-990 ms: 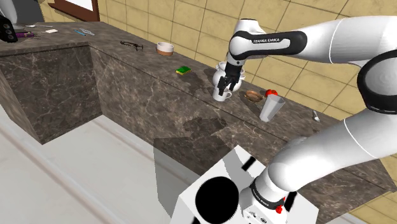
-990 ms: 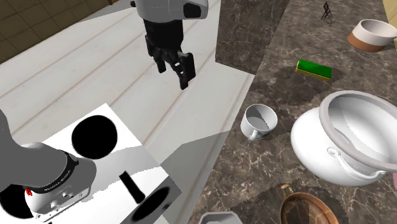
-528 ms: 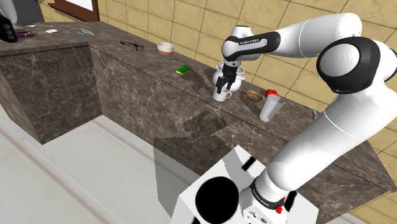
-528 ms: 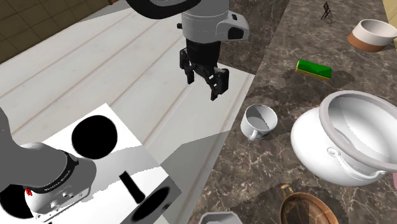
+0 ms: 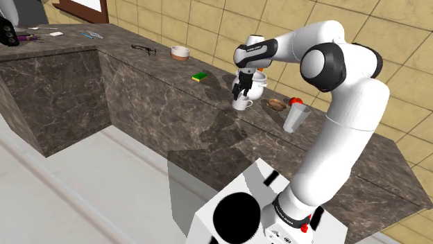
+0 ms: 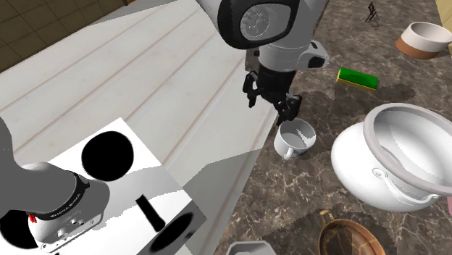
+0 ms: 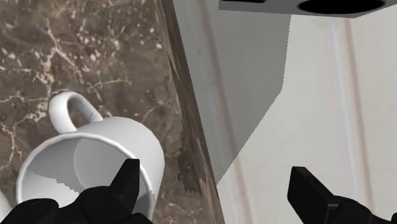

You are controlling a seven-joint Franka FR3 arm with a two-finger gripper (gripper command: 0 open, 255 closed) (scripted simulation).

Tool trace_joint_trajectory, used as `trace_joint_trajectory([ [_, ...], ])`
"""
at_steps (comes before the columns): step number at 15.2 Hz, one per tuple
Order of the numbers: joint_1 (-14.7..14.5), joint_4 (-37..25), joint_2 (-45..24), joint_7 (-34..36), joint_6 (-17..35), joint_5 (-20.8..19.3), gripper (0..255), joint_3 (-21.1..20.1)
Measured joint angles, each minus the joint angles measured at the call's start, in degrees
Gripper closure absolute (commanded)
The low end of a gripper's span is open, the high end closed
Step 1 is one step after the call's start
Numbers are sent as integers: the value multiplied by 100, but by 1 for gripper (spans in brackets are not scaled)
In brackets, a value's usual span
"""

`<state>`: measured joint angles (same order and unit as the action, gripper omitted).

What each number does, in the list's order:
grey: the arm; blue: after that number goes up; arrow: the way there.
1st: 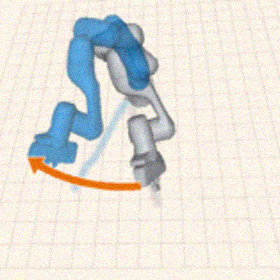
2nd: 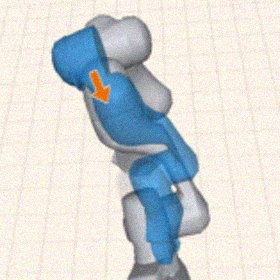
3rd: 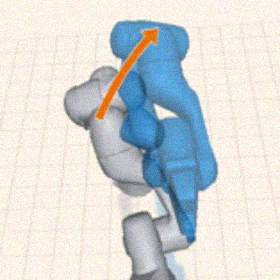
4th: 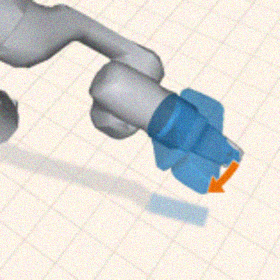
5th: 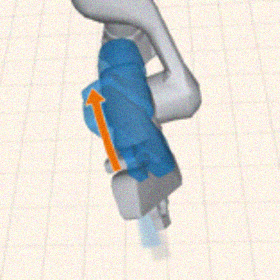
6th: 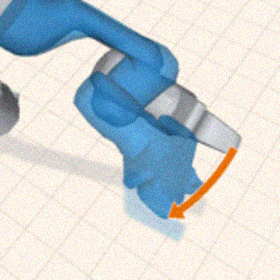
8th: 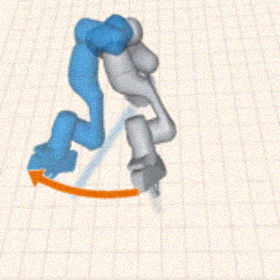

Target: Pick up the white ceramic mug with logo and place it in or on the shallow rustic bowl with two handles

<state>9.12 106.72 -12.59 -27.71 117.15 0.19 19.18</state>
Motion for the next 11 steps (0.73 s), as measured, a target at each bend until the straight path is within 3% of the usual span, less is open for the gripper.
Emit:
trace_joint_trajectory([
  [4,256,-964,-930,-297,-77,292,0,-9],
  [11,372,-985,-1333,-422,289,420,0,-45],
])
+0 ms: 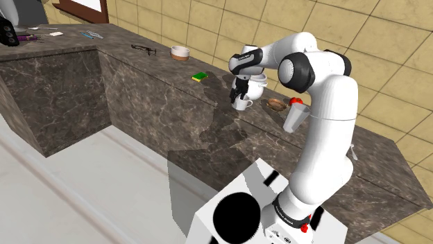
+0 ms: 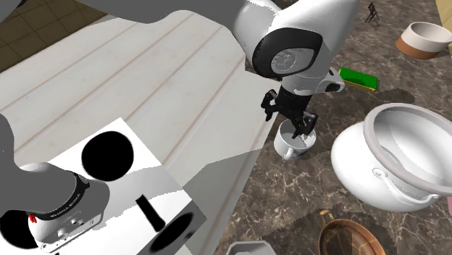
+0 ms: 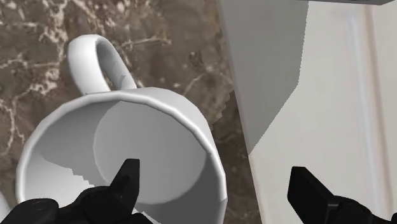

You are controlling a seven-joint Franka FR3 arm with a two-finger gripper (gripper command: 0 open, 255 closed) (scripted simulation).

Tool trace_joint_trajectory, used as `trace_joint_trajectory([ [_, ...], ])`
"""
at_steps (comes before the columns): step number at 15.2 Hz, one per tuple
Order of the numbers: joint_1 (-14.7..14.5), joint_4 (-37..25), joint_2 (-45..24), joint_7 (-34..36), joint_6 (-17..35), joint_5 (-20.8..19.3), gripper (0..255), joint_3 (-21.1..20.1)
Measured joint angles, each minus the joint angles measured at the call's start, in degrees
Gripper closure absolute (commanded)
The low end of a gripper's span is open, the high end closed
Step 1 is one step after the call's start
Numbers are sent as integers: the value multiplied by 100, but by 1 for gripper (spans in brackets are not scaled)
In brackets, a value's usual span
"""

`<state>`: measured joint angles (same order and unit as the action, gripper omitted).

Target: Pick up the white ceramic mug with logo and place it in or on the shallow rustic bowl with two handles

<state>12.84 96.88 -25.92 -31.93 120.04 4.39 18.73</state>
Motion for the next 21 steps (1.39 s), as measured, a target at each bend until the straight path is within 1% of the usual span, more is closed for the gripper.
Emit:
trace_joint_trajectory([
  [3,9,39,-53,-9,92,18,0,-9],
  [8,9,38,-61,-8,101,20,0,-11],
  [9,9,38,-61,-8,101,20,255,-11],
  [19,8,38,-61,-8,102,21,255,-11],
  [21,6,-12,-25,-4,15,7,255,-3],
])
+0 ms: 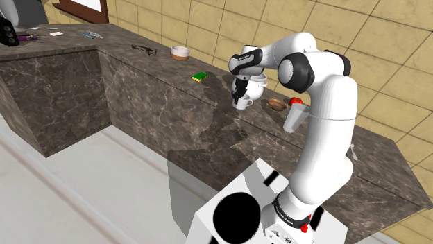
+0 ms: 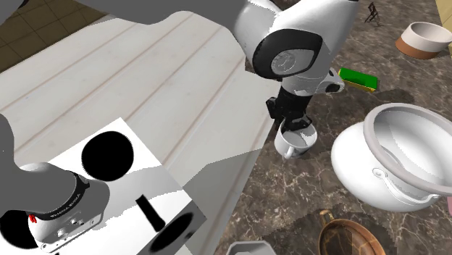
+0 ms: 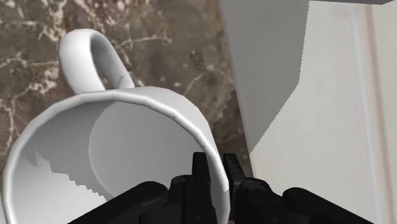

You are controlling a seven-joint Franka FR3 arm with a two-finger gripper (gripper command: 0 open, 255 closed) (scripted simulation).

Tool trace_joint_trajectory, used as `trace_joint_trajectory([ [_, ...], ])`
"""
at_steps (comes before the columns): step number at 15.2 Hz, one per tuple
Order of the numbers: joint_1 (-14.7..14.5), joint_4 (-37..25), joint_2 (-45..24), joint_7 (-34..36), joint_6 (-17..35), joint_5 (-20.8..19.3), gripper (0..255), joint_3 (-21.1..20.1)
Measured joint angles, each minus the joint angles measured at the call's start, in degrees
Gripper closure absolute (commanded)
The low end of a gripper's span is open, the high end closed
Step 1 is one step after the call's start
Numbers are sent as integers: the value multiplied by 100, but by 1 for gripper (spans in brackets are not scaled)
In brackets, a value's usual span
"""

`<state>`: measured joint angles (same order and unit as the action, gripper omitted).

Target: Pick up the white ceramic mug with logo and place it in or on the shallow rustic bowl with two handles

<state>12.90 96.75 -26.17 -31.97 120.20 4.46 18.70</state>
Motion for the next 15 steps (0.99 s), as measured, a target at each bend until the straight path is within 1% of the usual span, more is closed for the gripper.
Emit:
trace_joint_trajectory([
  [4,-16,-79,147,11,-218,-46,255,26],
  [15,-36,-591,391,40,-964,-133,255,69],
])
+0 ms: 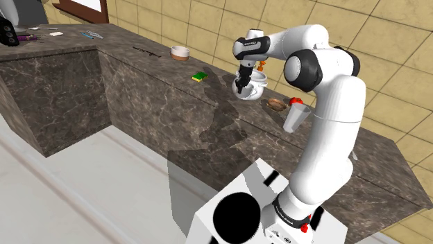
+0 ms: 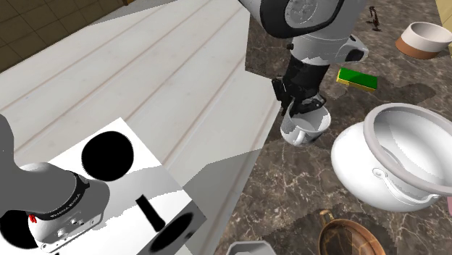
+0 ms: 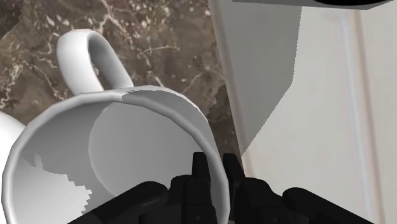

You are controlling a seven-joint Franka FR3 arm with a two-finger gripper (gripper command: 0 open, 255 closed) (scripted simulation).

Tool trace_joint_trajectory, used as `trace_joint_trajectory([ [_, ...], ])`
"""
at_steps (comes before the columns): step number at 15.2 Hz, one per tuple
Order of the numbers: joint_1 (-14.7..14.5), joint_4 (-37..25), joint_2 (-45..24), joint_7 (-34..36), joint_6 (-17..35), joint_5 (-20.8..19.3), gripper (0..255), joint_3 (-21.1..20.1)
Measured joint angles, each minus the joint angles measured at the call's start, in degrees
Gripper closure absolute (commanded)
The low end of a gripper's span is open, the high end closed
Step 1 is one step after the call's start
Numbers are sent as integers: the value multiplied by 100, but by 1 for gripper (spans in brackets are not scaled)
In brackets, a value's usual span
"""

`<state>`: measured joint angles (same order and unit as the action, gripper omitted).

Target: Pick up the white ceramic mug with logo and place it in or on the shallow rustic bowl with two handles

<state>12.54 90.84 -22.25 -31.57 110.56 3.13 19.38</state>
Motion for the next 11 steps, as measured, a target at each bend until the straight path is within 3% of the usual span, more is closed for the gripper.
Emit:
trace_joint_trajectory([
  [11,17,-658,133,-9,-782,-46,255,31],
])
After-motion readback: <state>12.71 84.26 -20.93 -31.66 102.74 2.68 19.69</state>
